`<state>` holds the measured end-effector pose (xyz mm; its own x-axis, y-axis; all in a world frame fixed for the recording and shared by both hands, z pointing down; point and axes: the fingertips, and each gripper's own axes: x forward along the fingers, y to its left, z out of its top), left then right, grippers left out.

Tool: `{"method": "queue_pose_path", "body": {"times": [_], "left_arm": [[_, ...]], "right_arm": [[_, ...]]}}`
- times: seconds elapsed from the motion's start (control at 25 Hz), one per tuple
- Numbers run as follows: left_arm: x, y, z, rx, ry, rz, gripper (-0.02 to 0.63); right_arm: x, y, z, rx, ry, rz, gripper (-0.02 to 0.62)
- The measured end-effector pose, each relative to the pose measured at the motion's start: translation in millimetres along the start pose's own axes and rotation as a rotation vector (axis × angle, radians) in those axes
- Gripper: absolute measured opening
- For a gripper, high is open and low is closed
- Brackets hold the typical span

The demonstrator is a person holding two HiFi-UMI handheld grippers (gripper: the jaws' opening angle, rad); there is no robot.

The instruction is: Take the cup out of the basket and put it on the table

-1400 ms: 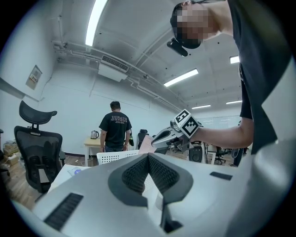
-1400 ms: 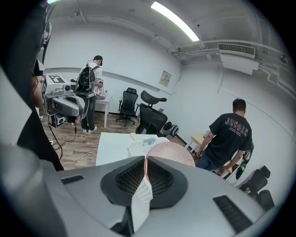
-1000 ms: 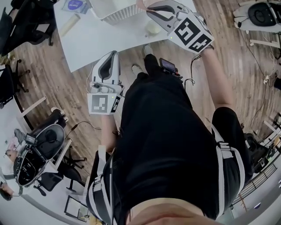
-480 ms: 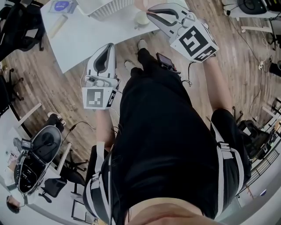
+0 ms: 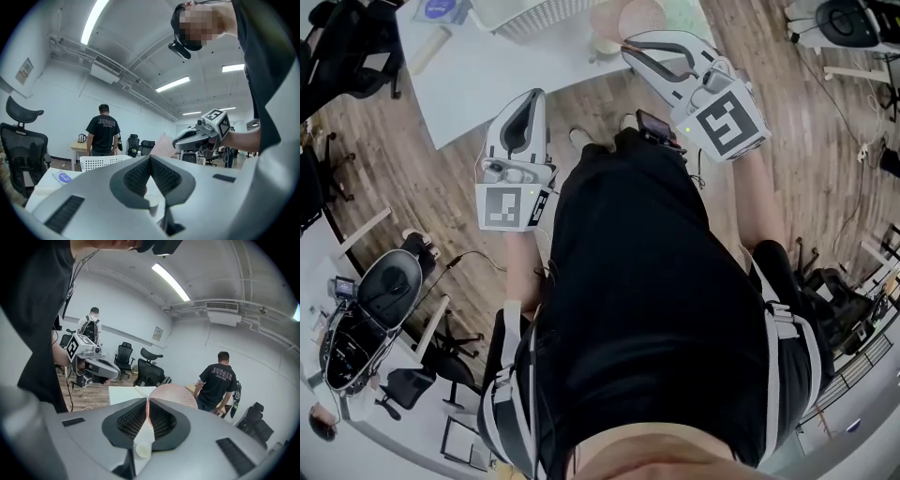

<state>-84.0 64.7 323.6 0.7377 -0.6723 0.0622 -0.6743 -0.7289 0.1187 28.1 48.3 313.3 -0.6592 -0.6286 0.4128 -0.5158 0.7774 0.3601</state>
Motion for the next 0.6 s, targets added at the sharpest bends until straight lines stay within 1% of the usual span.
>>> {"method": "queue_pose_path", "body": {"times": [0.08,0.44,0.52,0.6], "left_arm": [[4,-4,3,-0.006,-0.001,0.006,0.020],[24,-37,8,-0.003,0.004,-0.007,0.020],[28,-42,8,-0.001,0.008,-0.013,0.020],[32,-46,8,0.000,0.010,-0.018,0.020]], "right_arm": [[-5,2,1,-0.002,-0.034,0.011,0.034],[-41,14,-3,0.073,-0.180,0.049,0.032],[-45,15,-5,0.117,-0.214,0.049,0.032],[-49,14,-7,0.200,-0.251,0.032,0.032]]}}
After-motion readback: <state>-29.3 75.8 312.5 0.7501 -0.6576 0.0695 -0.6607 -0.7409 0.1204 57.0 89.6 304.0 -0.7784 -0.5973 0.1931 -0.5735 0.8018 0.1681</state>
